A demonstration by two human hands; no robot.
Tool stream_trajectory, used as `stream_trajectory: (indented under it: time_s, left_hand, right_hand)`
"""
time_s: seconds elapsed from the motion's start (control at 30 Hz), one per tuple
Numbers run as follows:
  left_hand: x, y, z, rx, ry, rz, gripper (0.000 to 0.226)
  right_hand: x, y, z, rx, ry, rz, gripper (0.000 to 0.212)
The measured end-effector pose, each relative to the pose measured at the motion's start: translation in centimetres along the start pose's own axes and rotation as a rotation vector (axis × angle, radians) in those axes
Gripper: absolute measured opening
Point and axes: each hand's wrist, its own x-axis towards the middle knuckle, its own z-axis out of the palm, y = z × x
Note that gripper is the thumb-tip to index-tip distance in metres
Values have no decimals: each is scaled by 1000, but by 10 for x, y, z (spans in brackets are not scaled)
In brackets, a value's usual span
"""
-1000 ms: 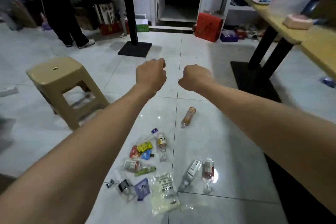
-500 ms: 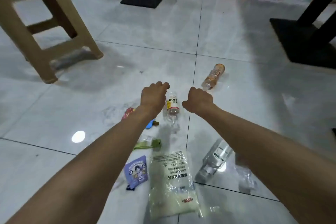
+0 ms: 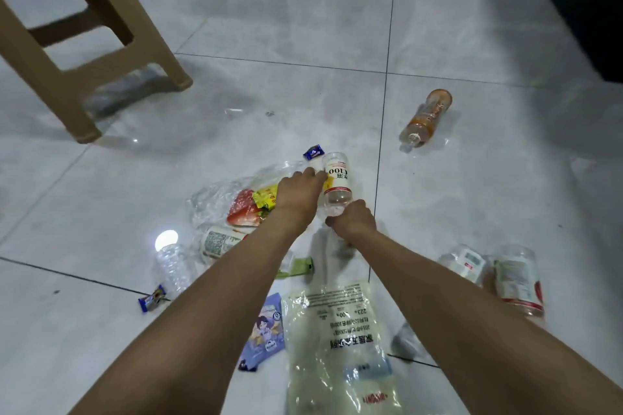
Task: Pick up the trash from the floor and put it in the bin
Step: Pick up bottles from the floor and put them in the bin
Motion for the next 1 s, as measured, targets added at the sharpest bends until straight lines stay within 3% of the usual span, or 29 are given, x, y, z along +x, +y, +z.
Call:
stream_trajectory:
  time_s: [0.2, 0.33, 0.53, 0.7, 0.83, 1.0]
  left_hand:
    - [-3, -6, 3, -32, -35, -52, 80]
    - [-3, -12, -3, -6, -13, -37, 84]
    - [6, -23, -34, 22, 142, 7, 100]
    - [17, -32, -66, 101, 300, 196, 108]
    - [25, -40, -83, 136, 363, 372, 82]
    - [3, -43, -138, 120, 292, 363, 67]
  right_hand:
    - [5, 17, 8, 140, -95, -21, 61]
    - [-1, 13, -13, 293, -158, 27, 41]
    - [-15, -3, -59, 270, -178, -62, 33]
    - [-32, -29, -96, 89, -253, -248, 21]
    - [-48, -43, -129, -9, -357, -366, 21]
    - [-71, -67, -173, -132, -367, -409, 38]
